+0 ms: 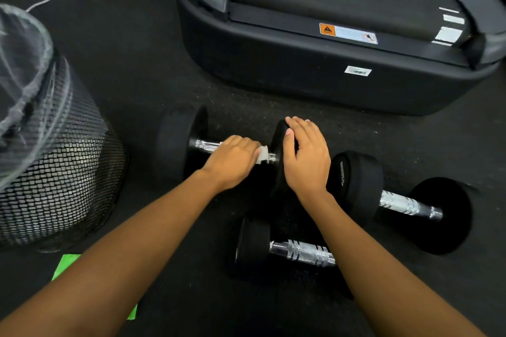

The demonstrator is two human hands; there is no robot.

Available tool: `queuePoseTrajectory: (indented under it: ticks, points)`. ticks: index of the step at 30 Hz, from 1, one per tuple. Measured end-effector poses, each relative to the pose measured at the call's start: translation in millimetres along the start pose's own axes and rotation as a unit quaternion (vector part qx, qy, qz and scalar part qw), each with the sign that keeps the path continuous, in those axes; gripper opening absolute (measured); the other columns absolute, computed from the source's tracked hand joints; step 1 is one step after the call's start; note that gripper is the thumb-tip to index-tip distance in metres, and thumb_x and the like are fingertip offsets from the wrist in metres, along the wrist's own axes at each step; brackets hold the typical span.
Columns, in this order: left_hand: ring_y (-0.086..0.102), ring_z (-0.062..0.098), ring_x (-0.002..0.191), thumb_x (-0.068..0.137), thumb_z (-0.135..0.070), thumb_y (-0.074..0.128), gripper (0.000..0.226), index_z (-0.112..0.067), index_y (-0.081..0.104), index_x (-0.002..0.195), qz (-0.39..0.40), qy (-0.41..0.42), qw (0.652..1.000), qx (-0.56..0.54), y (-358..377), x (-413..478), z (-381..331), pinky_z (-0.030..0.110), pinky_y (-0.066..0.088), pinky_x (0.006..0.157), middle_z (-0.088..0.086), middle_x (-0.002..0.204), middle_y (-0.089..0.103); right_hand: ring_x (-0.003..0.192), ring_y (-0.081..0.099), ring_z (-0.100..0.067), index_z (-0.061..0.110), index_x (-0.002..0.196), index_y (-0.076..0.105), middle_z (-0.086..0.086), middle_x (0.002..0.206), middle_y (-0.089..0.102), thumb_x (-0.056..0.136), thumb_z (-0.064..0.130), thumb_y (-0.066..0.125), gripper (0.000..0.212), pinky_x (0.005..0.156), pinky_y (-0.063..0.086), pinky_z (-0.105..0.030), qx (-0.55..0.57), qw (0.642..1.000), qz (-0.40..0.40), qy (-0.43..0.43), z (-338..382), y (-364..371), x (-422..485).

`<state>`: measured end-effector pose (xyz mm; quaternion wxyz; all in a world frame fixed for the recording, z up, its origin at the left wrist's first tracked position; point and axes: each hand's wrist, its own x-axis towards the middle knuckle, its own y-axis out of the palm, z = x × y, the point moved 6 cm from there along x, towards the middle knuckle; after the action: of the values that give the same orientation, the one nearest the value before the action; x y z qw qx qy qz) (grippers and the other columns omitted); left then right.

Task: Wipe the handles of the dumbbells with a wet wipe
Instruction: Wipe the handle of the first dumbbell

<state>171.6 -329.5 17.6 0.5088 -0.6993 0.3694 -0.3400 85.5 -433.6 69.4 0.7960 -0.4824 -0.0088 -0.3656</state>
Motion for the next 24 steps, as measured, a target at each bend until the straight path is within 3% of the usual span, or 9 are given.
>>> queuePoseTrajectory:
  ticks: [3,6,8,11,14,24]
  points:
    - [0.062,0.030,0.089,0.091,-0.027,0.019,0.054,-0.001,0.064,0.105,-0.019,0.038,0.999,0.003,2.5,3.0,-22.6,0.038,0.037,0.096,0.013,0.095,0.068,0.131,0.041,-0.018,0.014,0.126,0.057,-0.001,0.131,0.057,0.095,0.033,0.031,0.045,0.110,0.026,-0.029,0.001,1.000,0.002,0.003,-0.6,0.1,0.8]
    - [0.058,0.025,0.108,0.096,-0.022,0.037,0.038,-0.001,0.058,0.119,-0.046,0.059,0.996,-0.040,1.5,-2.6,-22.4,0.036,0.031,0.107,0.012,0.115,0.064,0.131,0.042,-0.018,0.014,0.125,0.058,-0.002,0.130,0.058,0.095,0.030,0.035,0.041,0.110,0.027,-0.031,0.003,1.000,0.000,0.002,-0.9,-0.6,0.5]
    - [0.054,0.021,0.116,0.094,-0.027,0.043,0.039,-0.004,0.056,0.123,-0.058,0.068,0.993,-0.079,-2.5,-10.4,-14.0,0.035,0.027,0.110,0.009,0.122,0.060,0.131,0.042,-0.019,0.014,0.125,0.058,-0.002,0.130,0.058,0.095,0.031,0.034,0.042,0.109,0.027,-0.030,0.002,1.000,-0.003,0.002,-0.7,-1.0,-0.1]
    - [0.057,0.021,0.110,0.086,-0.024,0.055,0.035,-0.004,0.061,0.113,-0.089,0.064,0.989,-0.098,-5.5,-15.4,-8.1,0.039,0.033,0.108,0.009,0.115,0.063,0.131,0.042,-0.018,0.015,0.125,0.058,-0.001,0.130,0.058,0.093,0.036,0.028,0.049,0.109,0.028,-0.030,0.000,1.000,-0.006,0.000,0.2,-0.9,-0.5]
    - [0.060,0.025,0.101,0.075,-0.010,0.072,0.031,-0.003,0.061,0.103,-0.094,0.059,0.988,-0.107,-2.6,-8.6,-18.8,0.031,0.029,0.106,0.010,0.105,0.063,0.131,0.042,-0.018,0.014,0.125,0.058,-0.001,0.130,0.058,0.094,0.034,0.030,0.046,0.109,0.027,-0.030,-0.002,1.000,-0.004,-0.002,0.6,-0.5,-0.1]
    - [0.057,0.021,0.101,0.075,-0.008,0.072,0.027,-0.004,0.060,0.099,-0.108,0.080,0.987,-0.092,-8.5,-18.8,-6.7,0.029,0.036,0.096,0.008,0.110,0.062,0.131,0.041,-0.018,0.015,0.125,0.058,0.000,0.130,0.058,0.093,0.038,0.027,0.051,0.109,0.027,-0.030,0.000,1.000,-0.013,-0.002,-1.0,0.0,-0.7]
